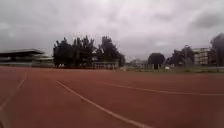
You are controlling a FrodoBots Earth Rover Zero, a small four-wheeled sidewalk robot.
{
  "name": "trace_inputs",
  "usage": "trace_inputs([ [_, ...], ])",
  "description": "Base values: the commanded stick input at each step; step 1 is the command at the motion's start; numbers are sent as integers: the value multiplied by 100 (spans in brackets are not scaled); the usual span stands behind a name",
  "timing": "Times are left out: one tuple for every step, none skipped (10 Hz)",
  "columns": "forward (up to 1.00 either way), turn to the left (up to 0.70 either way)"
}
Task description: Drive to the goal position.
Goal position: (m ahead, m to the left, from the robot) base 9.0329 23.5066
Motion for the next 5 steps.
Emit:
trace_inputs([
  [70, 0],
  [70, 0],
  [70, 0],
  [70, 0],
  [70, 2],
])
